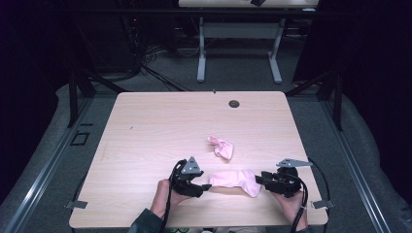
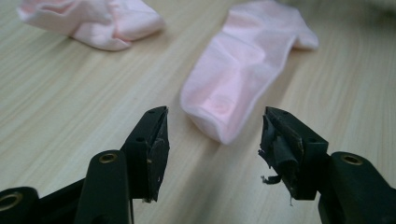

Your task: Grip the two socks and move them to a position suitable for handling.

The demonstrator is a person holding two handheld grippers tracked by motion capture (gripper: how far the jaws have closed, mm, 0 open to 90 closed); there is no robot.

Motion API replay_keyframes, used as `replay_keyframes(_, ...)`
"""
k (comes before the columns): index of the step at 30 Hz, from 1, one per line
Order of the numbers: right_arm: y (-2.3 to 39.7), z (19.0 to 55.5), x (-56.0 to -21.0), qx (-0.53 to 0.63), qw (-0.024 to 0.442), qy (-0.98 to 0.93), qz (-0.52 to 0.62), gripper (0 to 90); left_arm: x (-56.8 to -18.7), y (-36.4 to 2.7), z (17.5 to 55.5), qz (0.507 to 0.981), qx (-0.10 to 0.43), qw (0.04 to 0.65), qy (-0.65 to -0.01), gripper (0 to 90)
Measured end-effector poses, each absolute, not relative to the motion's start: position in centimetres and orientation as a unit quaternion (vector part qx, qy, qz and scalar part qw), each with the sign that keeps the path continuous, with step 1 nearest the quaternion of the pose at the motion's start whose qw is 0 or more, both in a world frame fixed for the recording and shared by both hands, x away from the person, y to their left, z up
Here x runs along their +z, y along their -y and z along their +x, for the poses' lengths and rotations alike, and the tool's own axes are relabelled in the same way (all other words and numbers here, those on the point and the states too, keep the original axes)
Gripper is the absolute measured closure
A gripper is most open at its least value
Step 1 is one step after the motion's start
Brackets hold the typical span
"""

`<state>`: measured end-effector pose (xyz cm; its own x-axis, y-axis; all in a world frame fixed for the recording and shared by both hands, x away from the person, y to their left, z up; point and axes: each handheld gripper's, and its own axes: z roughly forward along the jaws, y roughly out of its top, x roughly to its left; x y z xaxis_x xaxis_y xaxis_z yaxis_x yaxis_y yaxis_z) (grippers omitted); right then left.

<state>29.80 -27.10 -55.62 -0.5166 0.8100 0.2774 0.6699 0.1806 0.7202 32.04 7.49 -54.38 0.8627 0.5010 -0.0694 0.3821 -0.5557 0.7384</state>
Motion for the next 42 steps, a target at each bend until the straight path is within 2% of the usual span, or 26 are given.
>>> replay_keyframes(3,26.9,30.0,-56.2,0.402,0.086,-0.768,0.491,58.4,-54.6,-7.0,33.2,0.876,0.059,0.382,-0.289,42.4)
replay_keyframes(7,26.2,30.1,-56.6,0.383,0.098,-0.779,0.486,58.7,-55.4,-5.7,34.0,0.886,0.052,0.348,-0.301,43.8)
replay_keyframes(9,25.6,30.5,-56.9,0.368,0.108,-0.791,0.478,59.7,-55.7,-5.0,34.2,0.890,0.048,0.339,-0.302,48.2)
replay_keyframes(11,25.3,30.8,-57.2,0.360,0.108,-0.794,0.477,62.5,-56.3,-4.3,34.3,0.895,0.053,0.319,-0.308,53.6)
replay_keyframes(18,25.0,30.9,-57.6,0.360,0.104,-0.802,0.465,79.5,-56.5,-4.1,34.2,0.896,0.057,0.319,-0.303,84.5)
replay_keyframes(22,25.0,30.7,-57.4,0.374,0.097,-0.799,0.460,83.0,-56.1,-4.8,33.8,0.890,0.054,0.331,-0.309,87.1)
replay_keyframes(28,25.0,29.7,-55.7,0.394,0.079,-0.801,0.445,83.2,-55.3,-7.3,32.2,0.875,0.036,0.355,-0.327,87.1)
replay_keyframes(33,23.7,28.9,-55.7,0.379,0.058,-0.819,0.426,82.7,-55.7,-8.6,30.8,0.872,0.020,0.351,-0.341,86.6)
replay_keyframes(35,23.2,28.9,-56.0,0.376,0.047,-0.826,0.417,80.4,-56.0,-9.1,30.4,0.872,0.017,0.348,-0.344,74.6)
replay_keyframes(36,22.9,29.0,-56.3,0.375,0.045,-0.826,0.418,75.0,-56.1,-9.6,30.3,0.868,0.024,0.347,-0.353,74.6)
replay_keyframes(37,22.8,29.3,-56.5,0.373,0.042,-0.827,0.420,66.4,-56.0,-10.0,30.2,0.866,0.030,0.350,-0.356,60.9)
replay_keyframes(38,23.1,29.7,-56.3,0.381,0.042,-0.822,0.422,60.4,-55.9,-10.7,30.1,0.857,0.048,0.359,-0.366,43.6)
replay_keyframes(42,23.2,31.4,-54.8,0.412,0.061,-0.808,0.417,51.5,-55.6,-12.9,30.4,0.841,0.101,0.361,-0.389,18.9)
